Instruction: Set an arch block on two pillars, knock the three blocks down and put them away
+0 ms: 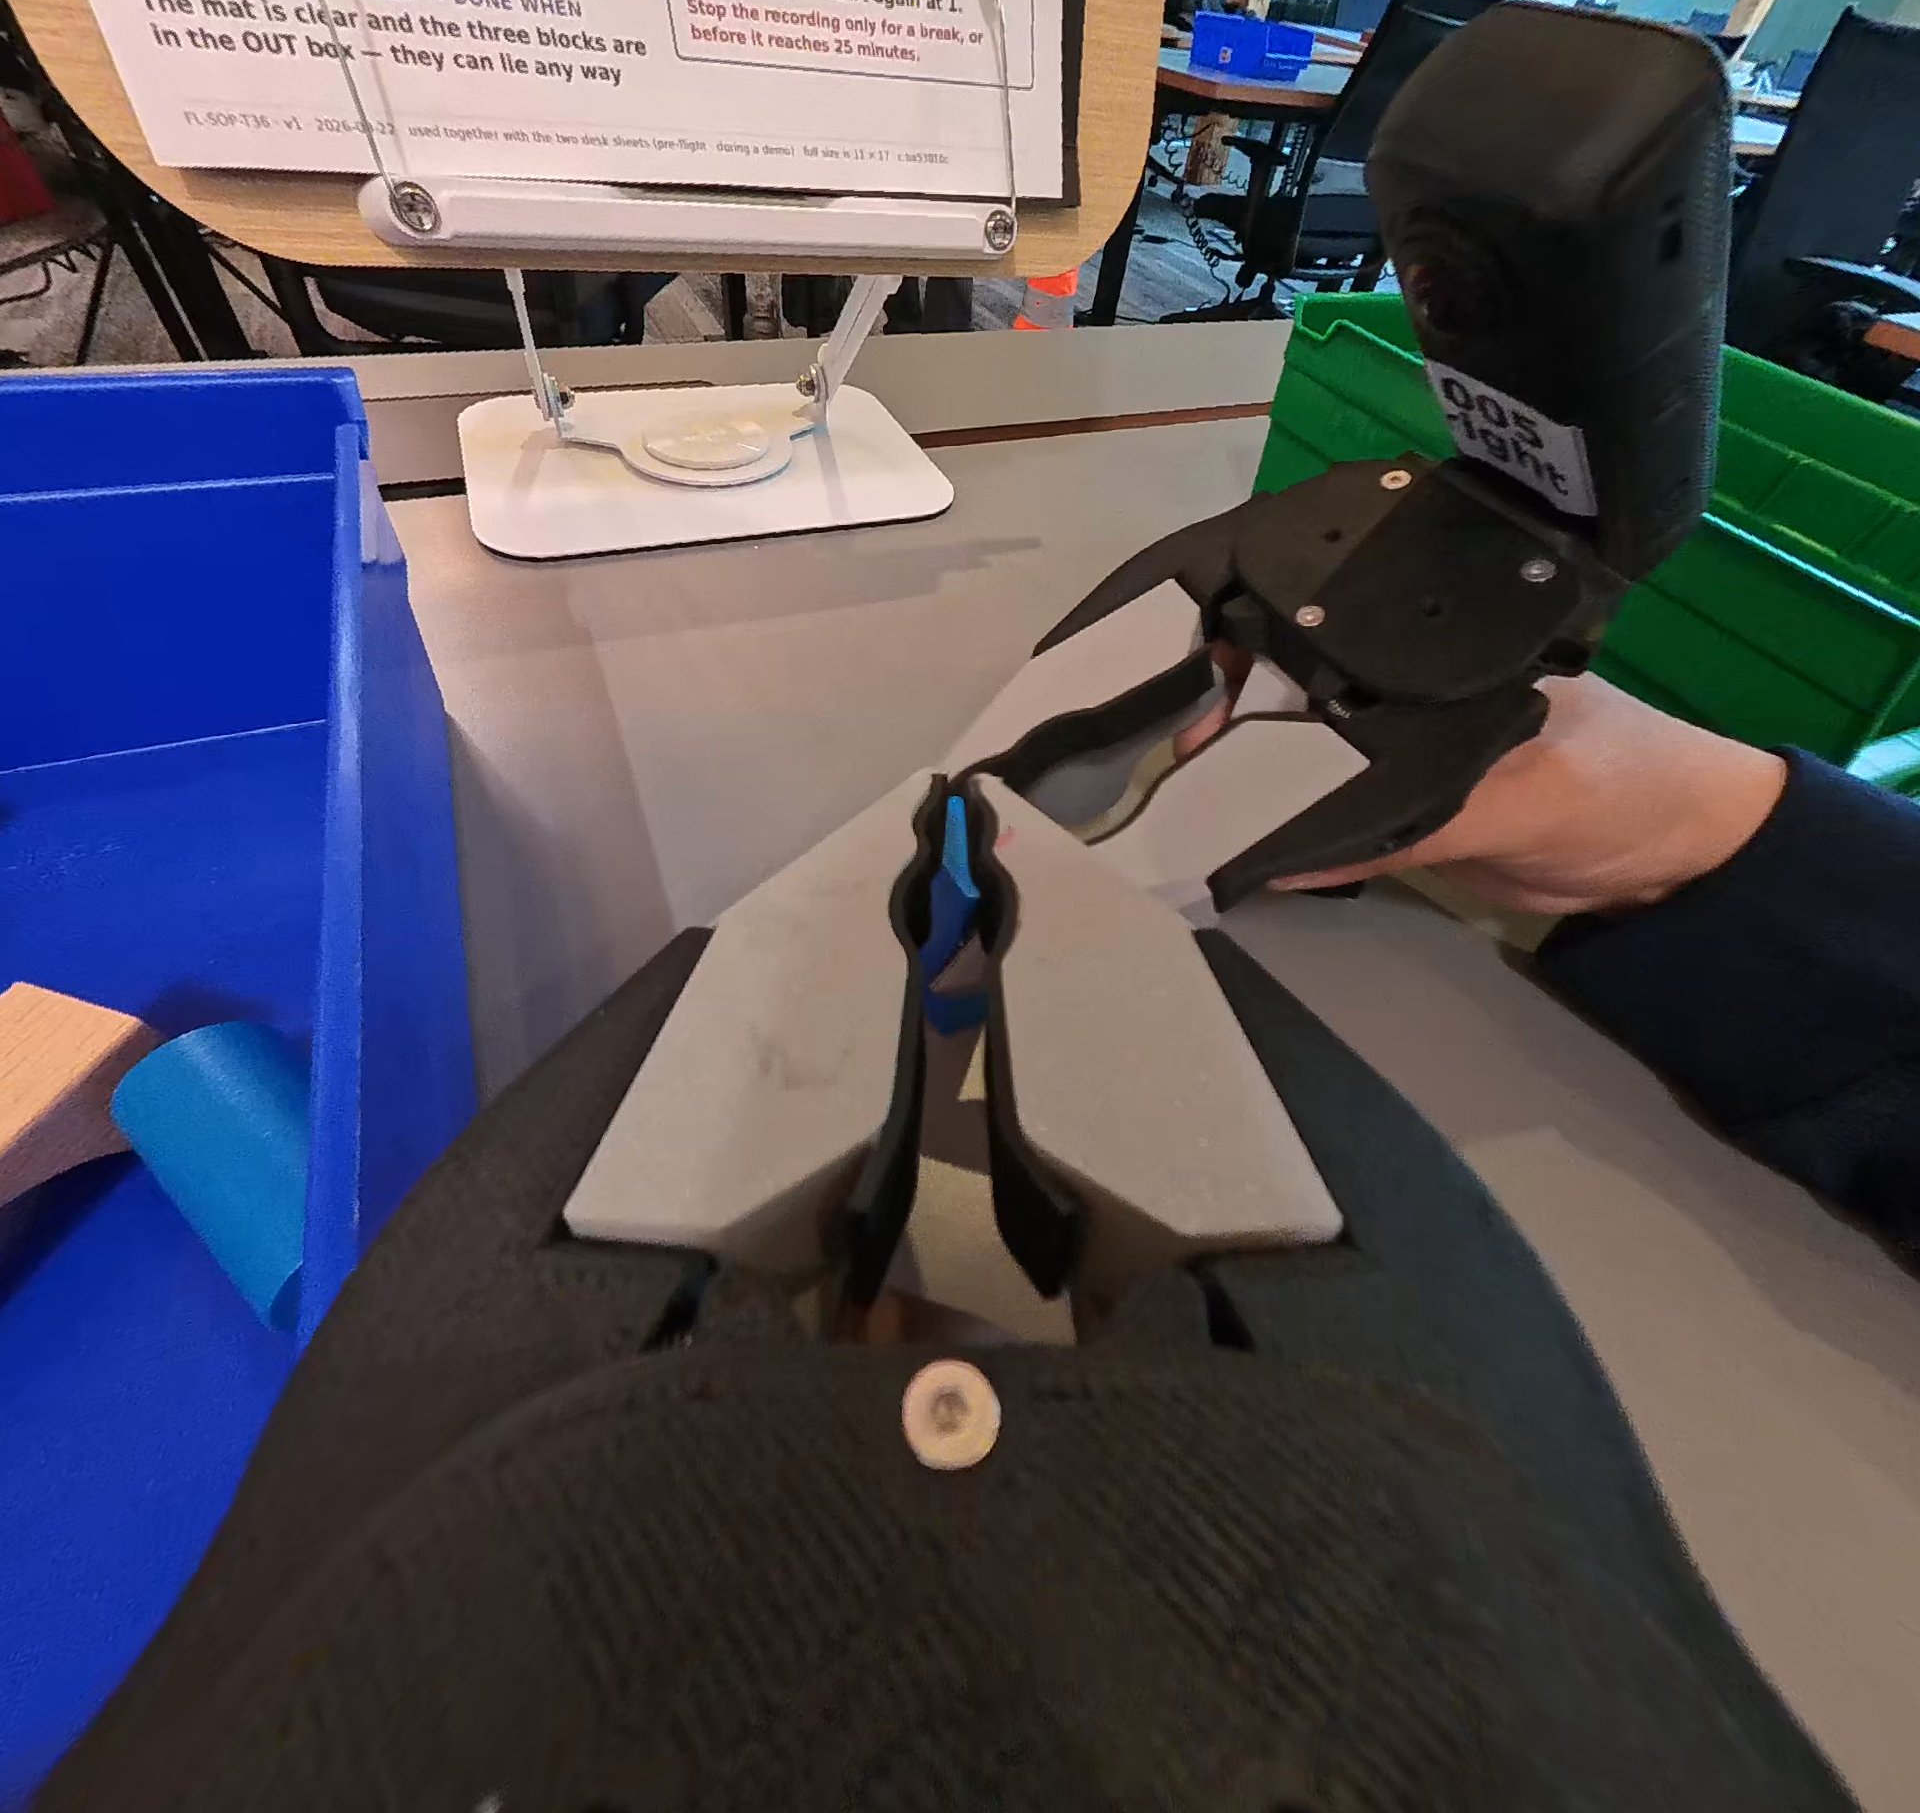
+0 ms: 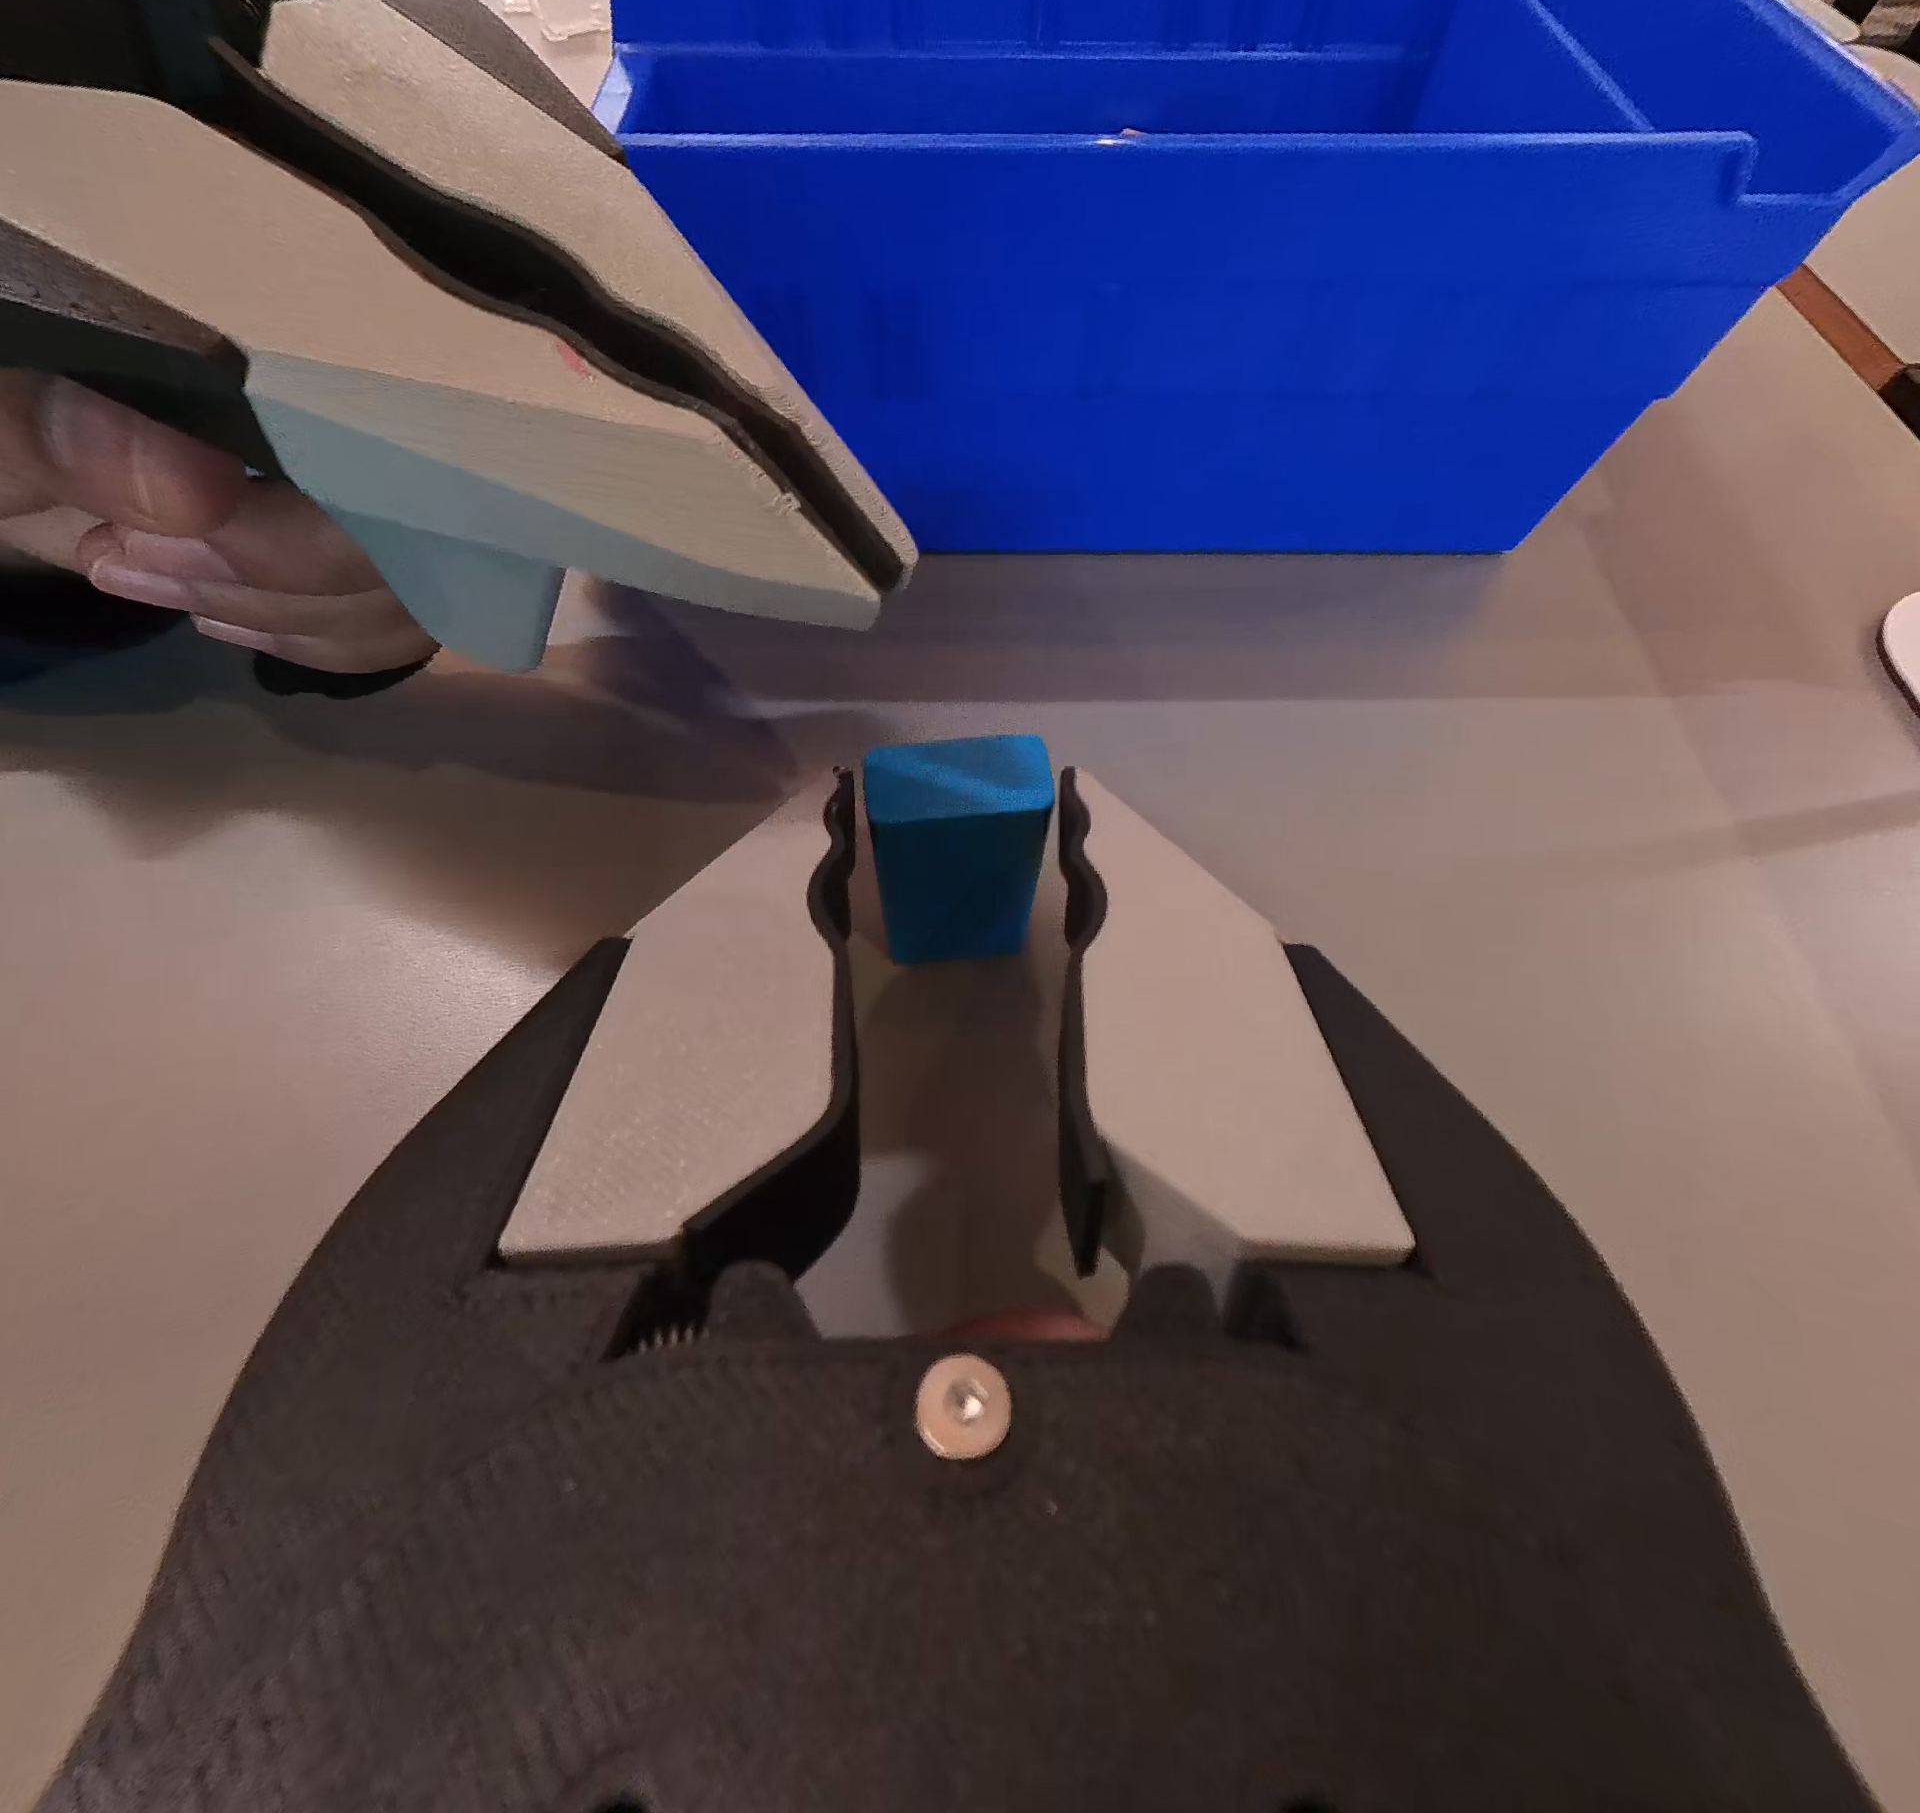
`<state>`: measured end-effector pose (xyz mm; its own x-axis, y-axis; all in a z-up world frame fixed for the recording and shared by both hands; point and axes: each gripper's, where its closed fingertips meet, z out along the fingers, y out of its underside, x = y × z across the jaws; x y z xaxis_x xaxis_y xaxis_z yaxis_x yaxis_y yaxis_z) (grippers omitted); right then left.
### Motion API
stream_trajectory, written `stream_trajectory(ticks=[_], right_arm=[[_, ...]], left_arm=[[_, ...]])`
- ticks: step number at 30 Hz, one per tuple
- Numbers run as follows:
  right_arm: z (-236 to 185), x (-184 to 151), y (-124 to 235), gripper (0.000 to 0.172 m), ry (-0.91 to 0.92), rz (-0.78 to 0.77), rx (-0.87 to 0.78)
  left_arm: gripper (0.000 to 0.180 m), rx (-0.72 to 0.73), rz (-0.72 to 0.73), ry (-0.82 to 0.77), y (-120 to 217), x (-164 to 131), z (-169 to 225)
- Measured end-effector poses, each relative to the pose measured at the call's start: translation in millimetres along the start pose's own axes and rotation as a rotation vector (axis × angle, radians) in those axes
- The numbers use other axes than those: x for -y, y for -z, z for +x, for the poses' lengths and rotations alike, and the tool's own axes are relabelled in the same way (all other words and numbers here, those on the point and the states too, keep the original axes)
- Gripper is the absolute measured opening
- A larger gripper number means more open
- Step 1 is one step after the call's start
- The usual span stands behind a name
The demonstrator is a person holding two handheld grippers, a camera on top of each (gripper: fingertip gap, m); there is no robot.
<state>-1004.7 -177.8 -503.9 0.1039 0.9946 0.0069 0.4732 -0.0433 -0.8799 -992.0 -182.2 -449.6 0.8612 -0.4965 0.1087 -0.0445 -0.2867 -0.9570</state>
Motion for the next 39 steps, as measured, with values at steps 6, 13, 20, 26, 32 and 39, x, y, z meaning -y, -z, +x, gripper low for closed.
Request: stream_trajectory(ticks=[6, 13, 20, 26, 32, 39], right_arm=[[1, 5, 6, 0.045, -0.017, 0.047, -0.002], [14, 11, 40, 0.056, -0.055, 0.146, -0.105], [68, 6, 103, 0.056, -0.199, 0.275, -0.527], [63, -20, 122, 0.050, -0.189, 0.205, -0.549], [54, -32, 137, 0.049, -0.190, 0.162, -0.545], [37, -28, 131, 0.051, -0.134, 0.140, -0.526]], left_arm=[[0.006, -0.017, 0.012, 0.003, 1, 2, 2], [0.017, -0.052, 0.030, -0.002, 3, 5, 8], [0.022, -0.080, 0.044, -0.019, 5, 6, 16], [0.023, -0.098, 0.051, -0.032, 5, 5, 20], [0.024, -0.126, 0.061, -0.057, 6, 6, 26], [0.029, -0.222, 0.052, -0.065, 18, 8, 44]])
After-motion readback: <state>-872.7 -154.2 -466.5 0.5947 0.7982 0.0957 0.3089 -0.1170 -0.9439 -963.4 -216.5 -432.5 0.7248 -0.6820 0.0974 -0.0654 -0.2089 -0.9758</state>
